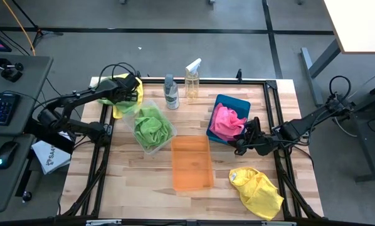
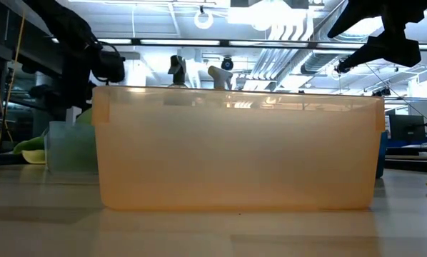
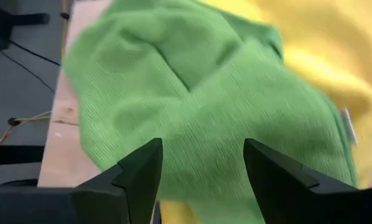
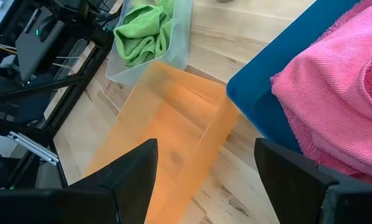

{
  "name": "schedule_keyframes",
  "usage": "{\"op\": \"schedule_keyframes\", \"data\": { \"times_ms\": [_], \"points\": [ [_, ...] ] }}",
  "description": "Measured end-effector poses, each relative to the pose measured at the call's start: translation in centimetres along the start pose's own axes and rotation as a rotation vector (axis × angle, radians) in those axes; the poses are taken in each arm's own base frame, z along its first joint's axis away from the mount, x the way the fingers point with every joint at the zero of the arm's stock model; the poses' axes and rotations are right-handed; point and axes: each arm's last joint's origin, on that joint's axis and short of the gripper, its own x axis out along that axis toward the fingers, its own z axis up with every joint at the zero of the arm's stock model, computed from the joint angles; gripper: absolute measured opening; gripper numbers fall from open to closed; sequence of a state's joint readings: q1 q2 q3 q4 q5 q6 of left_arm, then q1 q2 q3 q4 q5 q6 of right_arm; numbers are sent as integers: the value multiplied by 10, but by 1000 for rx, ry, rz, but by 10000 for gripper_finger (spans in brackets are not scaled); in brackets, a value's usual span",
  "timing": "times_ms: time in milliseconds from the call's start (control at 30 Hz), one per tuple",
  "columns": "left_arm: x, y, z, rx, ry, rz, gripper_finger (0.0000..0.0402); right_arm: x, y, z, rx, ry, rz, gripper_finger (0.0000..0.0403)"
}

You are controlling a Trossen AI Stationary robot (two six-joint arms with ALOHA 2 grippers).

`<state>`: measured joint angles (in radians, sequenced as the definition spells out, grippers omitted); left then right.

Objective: Sort microfiber towel by color & place in baskets
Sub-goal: Put the green microfiber towel into the transparent bin

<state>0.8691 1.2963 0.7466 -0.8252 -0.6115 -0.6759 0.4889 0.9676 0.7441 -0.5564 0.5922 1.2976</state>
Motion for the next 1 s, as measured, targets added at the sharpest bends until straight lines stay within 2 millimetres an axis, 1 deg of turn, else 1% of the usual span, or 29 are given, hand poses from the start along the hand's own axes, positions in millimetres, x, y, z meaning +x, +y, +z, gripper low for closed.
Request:
{"op": "schedule_keyframes", "data": {
  "times_ms": [100, 233, 333, 400, 467, 500, 600, 633, 733, 800, 900, 1000],
  "points": [
    [7, 0, -1, -38, -10, -20, 213, 0, 0, 0, 0, 0, 0, 264],
    [19, 4, -11, -70, 50, -28, 213, 0, 0, 0, 0, 0, 0, 264],
    [24, 6, -16, -59, 74, -24, 212, 0, 0, 0, -8, 0, 0, 264],
    [25, 5, -19, -27, 93, -43, 202, 0, 0, 0, -15, 1, 0, 264],
    [25, 4, -20, 1, 106, -67, 171, 0, 0, 0, -16, -1, 0, 264],
    [24, 3, -21, 15, 110, -79, 145, 0, 0, 0, -19, -2, -1, 264],
    [18, 2, -22, 47, 108, -130, 39, 0, 0, 0, -19, -2, -1, 264],
    [15, 2, -22, 48, 96, -150, 21, 0, 0, 0, -19, -2, -1, 264],
    [-2, 8, -17, 29, 36, -197, 12, 0, 0, 0, -21, -3, 0, 264],
    [-19, 15, -11, 15, -26, -238, 4, 0, 0, 0, -22, -5, -1, 264],
    [-54, 30, -1, -33, -143, -340, 2, 0, 0, 0, -25, -7, -2, 264],
    [-93, 50, 5, -89, -259, -460, 1, 0, 1, 1, -45, -11, 9, 264]
  ]
}}
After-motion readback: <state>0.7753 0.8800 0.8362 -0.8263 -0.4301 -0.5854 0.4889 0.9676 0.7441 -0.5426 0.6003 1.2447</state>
